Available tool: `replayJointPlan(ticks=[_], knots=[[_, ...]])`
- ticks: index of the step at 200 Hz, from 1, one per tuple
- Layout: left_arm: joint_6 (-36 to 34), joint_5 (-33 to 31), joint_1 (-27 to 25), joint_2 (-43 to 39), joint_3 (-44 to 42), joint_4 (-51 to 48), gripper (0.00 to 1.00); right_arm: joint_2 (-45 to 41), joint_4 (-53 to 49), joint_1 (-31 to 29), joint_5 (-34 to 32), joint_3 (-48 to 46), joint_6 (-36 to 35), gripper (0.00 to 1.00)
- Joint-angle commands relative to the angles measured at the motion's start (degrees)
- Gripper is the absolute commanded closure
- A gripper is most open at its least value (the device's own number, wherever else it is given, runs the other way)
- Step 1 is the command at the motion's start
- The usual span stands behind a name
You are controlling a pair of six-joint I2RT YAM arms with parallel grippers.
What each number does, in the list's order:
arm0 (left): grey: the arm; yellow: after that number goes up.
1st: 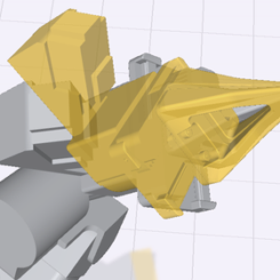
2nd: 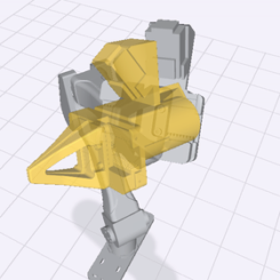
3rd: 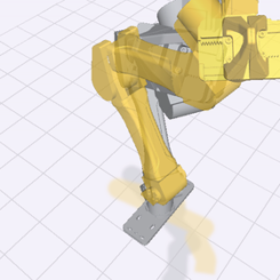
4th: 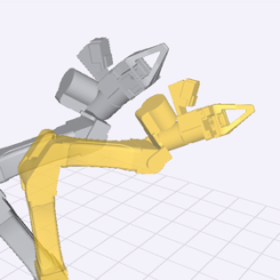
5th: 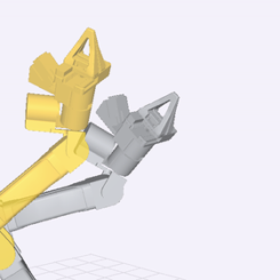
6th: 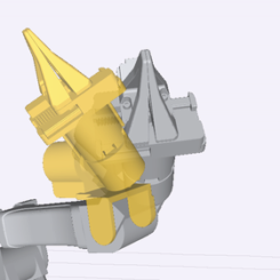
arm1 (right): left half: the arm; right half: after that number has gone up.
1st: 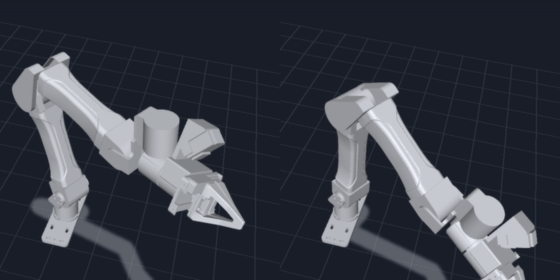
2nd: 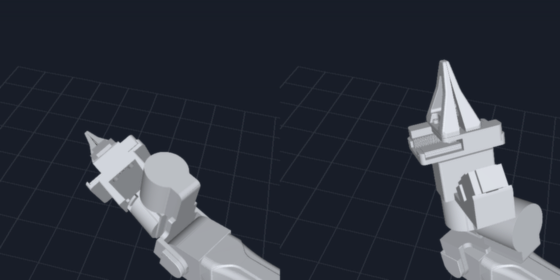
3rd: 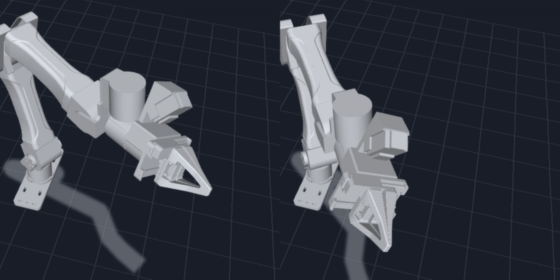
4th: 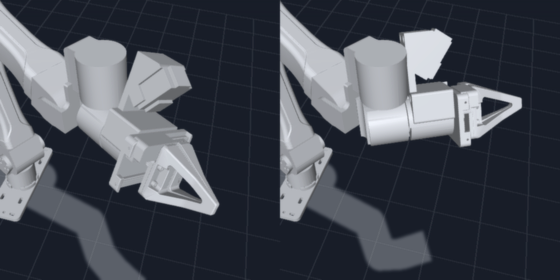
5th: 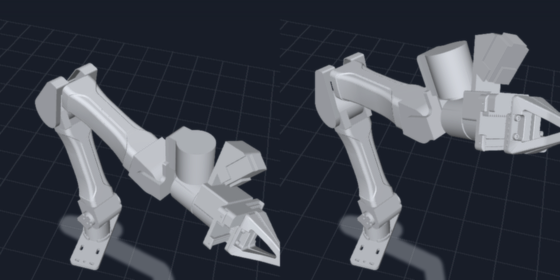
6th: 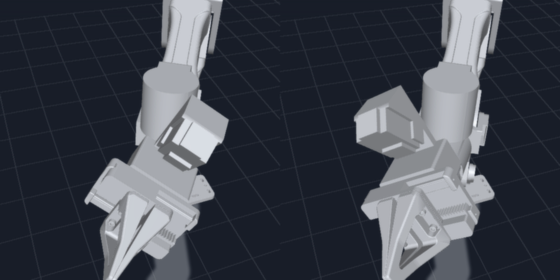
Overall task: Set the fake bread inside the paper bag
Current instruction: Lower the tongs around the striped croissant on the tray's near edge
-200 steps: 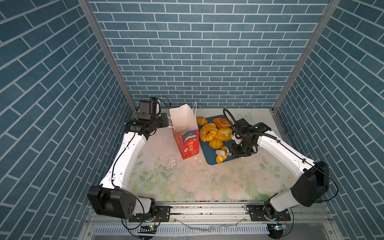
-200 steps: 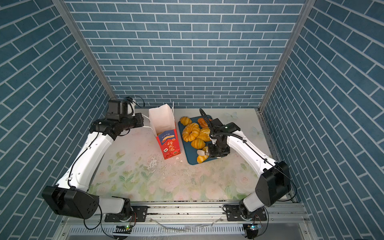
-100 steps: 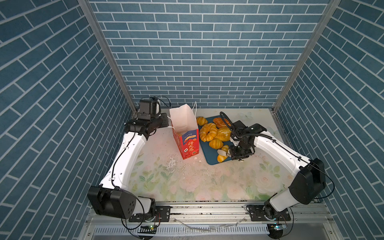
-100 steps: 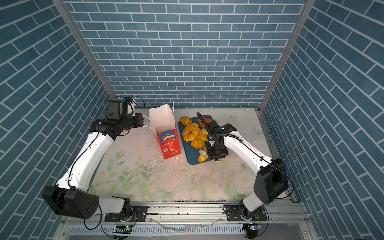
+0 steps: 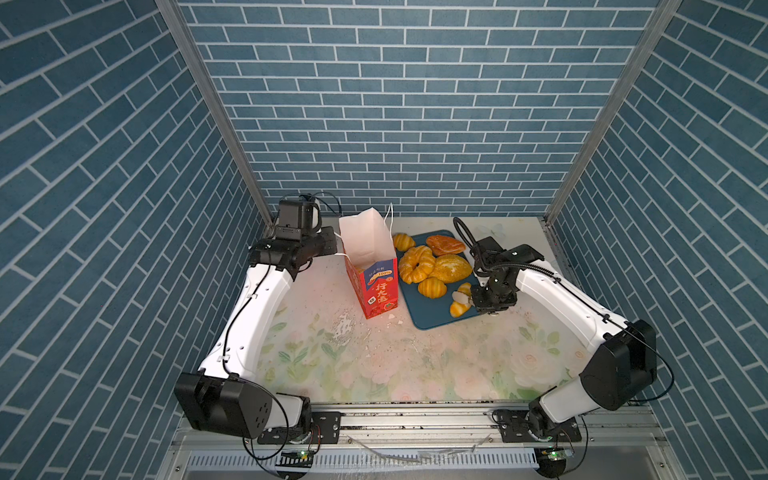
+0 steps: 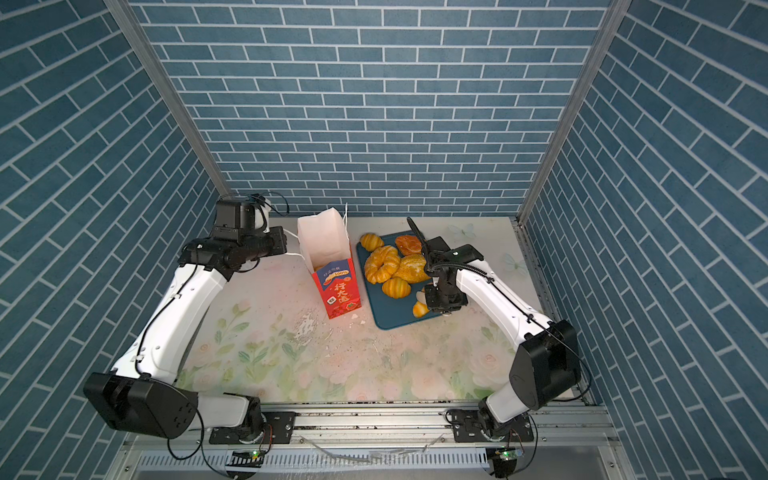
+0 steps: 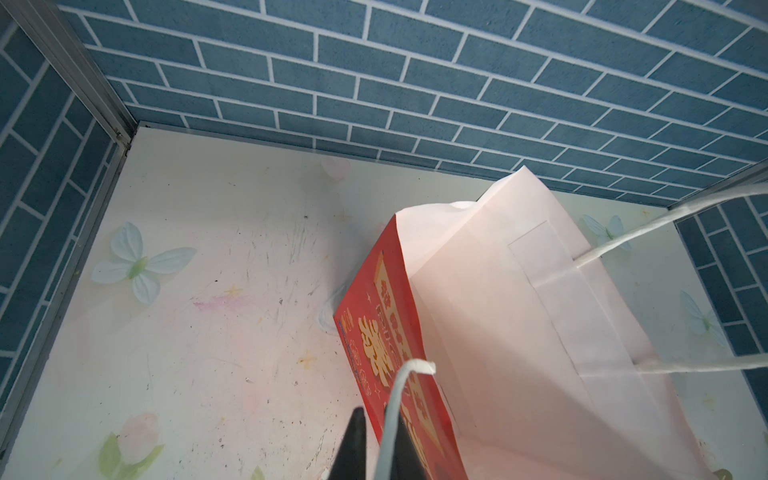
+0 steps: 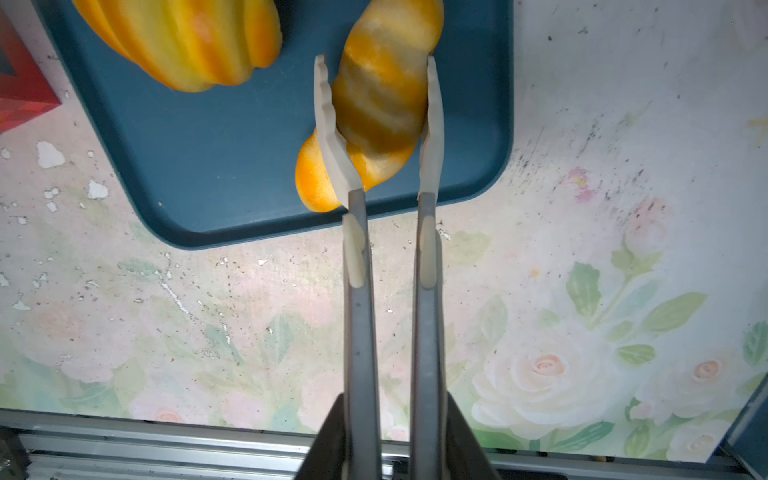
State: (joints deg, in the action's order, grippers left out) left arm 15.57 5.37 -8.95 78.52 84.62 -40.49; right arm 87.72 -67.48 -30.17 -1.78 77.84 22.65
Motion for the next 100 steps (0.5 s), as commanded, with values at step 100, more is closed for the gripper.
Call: replayJointPlan(ticks=[100], knots=[[-0.63,0.43,0.25,-0.2,1.17,-0.54,0.88,0.82,2.97,1.18,1.57,-0.72,-0.85,0.6]])
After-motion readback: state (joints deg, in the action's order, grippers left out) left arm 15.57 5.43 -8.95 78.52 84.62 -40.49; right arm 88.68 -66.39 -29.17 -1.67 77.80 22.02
